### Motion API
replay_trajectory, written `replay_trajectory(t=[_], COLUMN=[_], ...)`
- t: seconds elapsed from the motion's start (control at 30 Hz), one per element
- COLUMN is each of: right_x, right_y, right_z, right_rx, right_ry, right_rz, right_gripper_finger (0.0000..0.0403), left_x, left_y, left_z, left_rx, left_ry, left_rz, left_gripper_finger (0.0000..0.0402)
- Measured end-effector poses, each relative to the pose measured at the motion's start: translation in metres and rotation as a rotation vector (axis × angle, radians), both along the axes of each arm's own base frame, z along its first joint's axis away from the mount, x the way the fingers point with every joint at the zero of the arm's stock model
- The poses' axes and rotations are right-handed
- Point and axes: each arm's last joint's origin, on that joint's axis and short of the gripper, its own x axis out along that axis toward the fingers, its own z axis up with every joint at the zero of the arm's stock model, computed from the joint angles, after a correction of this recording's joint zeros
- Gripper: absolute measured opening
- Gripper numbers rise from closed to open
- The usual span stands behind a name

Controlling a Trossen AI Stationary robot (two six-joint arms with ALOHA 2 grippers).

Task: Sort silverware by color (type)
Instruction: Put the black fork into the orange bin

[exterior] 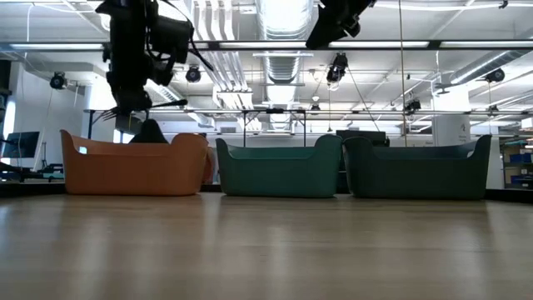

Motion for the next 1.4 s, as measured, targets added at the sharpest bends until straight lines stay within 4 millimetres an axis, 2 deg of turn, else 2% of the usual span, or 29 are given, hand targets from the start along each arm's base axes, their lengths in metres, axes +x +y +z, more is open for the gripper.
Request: replay_trajectory(t=[0.23,0.33,0.63,0.77,0.97,1.17,1.27,1.4], right_x=[-0.001,-0.004,-0.028,-0.044,-0.065,-0.067,-0.068,-0.074], right_y=[0.000,0.001,0.009,0.017,0.032,0.058,0.080,0.113], right_z=[-0.001,-0.001,0.013,0.010,-0.016,-0.053,-0.076,-0.108], right_rx=[0.034,0.042,0.113,0.275,0.586,0.830,0.856,0.819], right_ry=[-0.002,0.002,0.056,0.182,0.449,0.617,0.736,0.887], right_rz=[-0.022,-0.026,-0.058,-0.044,-0.065,-0.047,0.003,0.075], right_gripper_finger=[0.0124,0.0123,0.0123,0.0123,0.0123,0.0123,0.0123,0.0123], left_x=[0.000,0.000,0.001,0.002,0.008,0.028,0.038,0.045], left_y=[0.006,0.005,0.002,0.000,-0.005,-0.017,-0.026,-0.037], left_z=[-0.004,-0.003,-0.005,-0.005,0.004,0.039,0.059,0.081], left_rx=[0.000,-0.055,-0.199,-0.276,-0.438,-0.675,-0.749,-0.722], left_ry=[0.090,0.090,0.061,0.014,-0.140,-0.506,-0.657,-0.715], left_rz=[-0.032,-0.057,-0.100,-0.103,-0.163,-0.435,-0.600,-0.762], left_gripper_finger=[0.0000,0.0010,0.0092,0.0125,0.0141,0.0138,0.0137,0.0137])
